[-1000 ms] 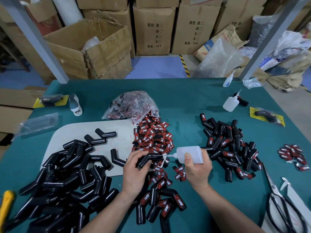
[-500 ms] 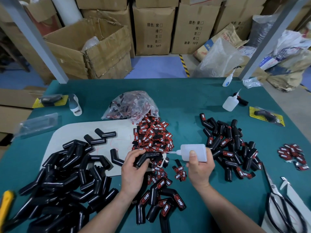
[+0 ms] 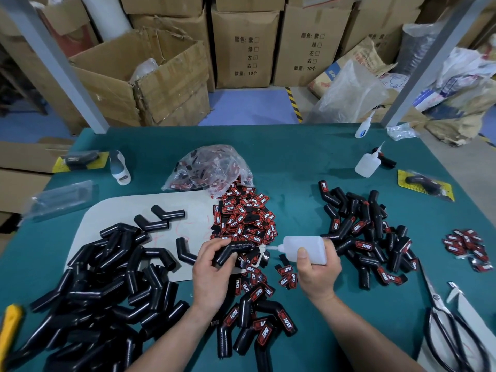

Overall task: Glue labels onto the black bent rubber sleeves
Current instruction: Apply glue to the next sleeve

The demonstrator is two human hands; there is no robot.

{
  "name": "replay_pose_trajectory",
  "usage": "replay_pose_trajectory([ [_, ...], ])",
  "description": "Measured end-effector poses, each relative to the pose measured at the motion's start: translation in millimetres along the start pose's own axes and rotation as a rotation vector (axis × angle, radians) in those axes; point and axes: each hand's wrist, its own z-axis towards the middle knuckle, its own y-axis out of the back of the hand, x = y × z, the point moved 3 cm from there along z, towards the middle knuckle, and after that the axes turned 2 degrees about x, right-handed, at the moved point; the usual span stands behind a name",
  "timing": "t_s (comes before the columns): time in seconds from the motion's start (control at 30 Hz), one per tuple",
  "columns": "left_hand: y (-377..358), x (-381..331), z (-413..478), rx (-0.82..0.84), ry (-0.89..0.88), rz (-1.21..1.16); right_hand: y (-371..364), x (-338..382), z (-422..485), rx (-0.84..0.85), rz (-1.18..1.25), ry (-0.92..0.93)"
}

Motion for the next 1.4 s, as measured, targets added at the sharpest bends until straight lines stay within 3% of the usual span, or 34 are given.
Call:
replay_pose_trajectory([
  [1.07,-1.3,-0.6,-0.7,0.012,0.004,-0.031,-2.3,4.7,1.8,0.009,-0.093,0.097],
  [1.4,-1.8,1.7,-0.1,0.008,0.019,-0.049,0.3,-0.1,1.9,-0.027,0.011,0.038],
])
